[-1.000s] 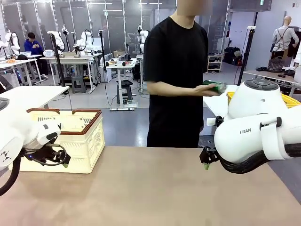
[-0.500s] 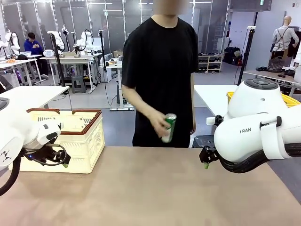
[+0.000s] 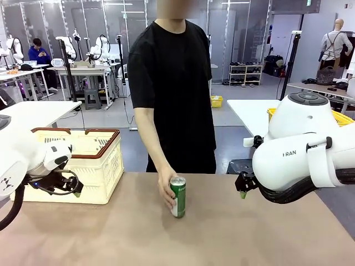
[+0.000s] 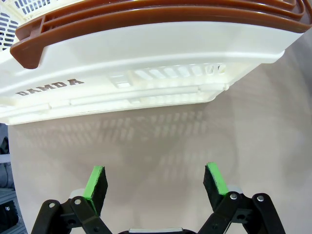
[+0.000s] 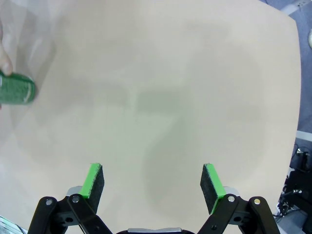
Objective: Place the drinks into the Shopping basket.
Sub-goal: Pick up one drink and place it into the Shopping basket.
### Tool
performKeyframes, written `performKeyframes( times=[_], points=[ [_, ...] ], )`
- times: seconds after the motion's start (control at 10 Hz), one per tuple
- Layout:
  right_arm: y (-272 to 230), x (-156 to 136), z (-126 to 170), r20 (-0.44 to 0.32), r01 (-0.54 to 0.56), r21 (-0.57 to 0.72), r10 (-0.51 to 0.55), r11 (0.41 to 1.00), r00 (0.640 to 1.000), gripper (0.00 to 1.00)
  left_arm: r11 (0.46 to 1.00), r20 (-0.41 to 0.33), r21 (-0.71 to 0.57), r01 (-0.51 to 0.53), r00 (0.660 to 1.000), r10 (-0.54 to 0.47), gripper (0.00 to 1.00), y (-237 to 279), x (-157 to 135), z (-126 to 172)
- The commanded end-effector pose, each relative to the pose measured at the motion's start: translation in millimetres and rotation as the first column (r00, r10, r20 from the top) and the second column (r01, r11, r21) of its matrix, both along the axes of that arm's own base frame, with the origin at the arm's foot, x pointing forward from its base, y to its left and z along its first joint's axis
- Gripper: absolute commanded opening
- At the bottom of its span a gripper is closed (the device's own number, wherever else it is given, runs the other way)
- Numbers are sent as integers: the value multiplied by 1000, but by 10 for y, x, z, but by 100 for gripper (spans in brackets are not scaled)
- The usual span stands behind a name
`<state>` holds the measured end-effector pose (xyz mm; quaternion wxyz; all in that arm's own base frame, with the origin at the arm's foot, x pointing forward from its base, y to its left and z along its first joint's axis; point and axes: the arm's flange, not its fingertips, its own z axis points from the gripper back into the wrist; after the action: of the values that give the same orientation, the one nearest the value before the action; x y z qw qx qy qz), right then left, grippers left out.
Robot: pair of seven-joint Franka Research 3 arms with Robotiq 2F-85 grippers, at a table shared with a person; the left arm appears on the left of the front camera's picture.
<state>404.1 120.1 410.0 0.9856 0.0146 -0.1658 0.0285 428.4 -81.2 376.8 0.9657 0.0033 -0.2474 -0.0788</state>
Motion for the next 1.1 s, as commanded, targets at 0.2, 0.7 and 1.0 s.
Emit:
performKeyframes(
  times=[0.2, 0.7, 1.0],
  points=[
    [-7, 1, -11, 9, -7, -7, 7, 1000, 1000, 100, 1000, -2, 2, -1, 1000, 1, 100, -7, -10, 20],
    [-7, 1, -11, 9, -7, -7, 7, 1000, 1000, 100, 1000, -2, 2, -1, 1000, 1, 100, -7, -10, 20],
    [-7, 1, -11, 9, -7, -7, 7, 1000, 1000, 100, 992, -3, -20, 128, 992, -128, 100, -348, -237, 162]
  ],
)
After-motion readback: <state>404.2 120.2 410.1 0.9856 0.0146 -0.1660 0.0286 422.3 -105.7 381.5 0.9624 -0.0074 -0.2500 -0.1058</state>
